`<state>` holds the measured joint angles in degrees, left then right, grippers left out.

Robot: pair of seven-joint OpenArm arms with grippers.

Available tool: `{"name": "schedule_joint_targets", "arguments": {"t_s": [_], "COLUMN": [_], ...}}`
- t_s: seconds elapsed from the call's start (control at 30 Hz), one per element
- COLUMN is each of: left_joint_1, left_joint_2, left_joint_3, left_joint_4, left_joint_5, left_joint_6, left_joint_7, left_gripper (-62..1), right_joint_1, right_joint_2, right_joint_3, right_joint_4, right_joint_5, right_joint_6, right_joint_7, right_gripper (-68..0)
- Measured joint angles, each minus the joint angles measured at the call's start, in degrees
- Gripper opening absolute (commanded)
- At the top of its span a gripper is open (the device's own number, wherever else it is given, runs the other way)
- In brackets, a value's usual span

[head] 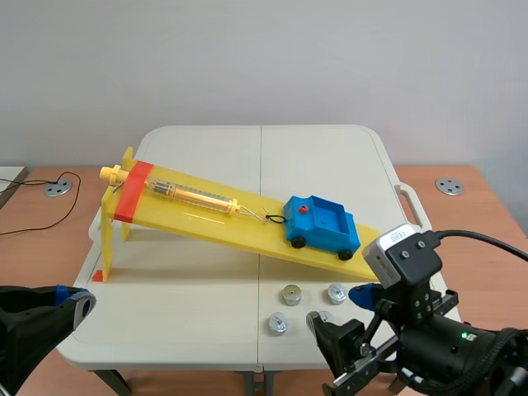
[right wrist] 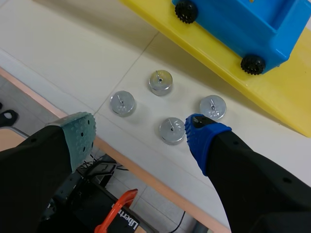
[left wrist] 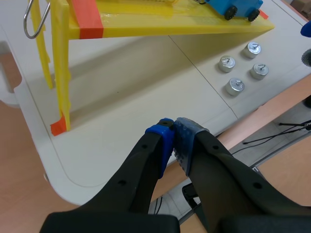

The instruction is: Place the four metal weights on the blue cart on the ramp.

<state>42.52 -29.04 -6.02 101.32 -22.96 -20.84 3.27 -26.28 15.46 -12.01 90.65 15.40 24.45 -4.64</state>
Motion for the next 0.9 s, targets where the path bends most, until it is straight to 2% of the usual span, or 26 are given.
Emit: {"name": "schedule_joint_targets", "arguments": {"t_s": [0.47,0.9], "left_joint_1": [0.0,0.0], "left_joint_2": [0.0,0.0], "left_joint_3": [0.0,0.0], "left_joint_4": [0.0,0.0], "left_joint_5": [0.44,0.44], "left_joint_6": [0.0,0.0], "left_joint_7": [-0.02,0.0], "left_gripper": [-57.7,-57.7], "right_joint_1": [6.86,8.63], "right_joint_2": [-4.39,-4.68], "right_joint_3": [-3.17,-6.67], "right_joint_4": [-9.11,-9.88], "right_joint_5": [-3.72,-7.52], "right_joint_6": [0.0,-1.14], "right_joint_7": [0.02,0.04], "right_gripper": [-28.3,-28.3]}}
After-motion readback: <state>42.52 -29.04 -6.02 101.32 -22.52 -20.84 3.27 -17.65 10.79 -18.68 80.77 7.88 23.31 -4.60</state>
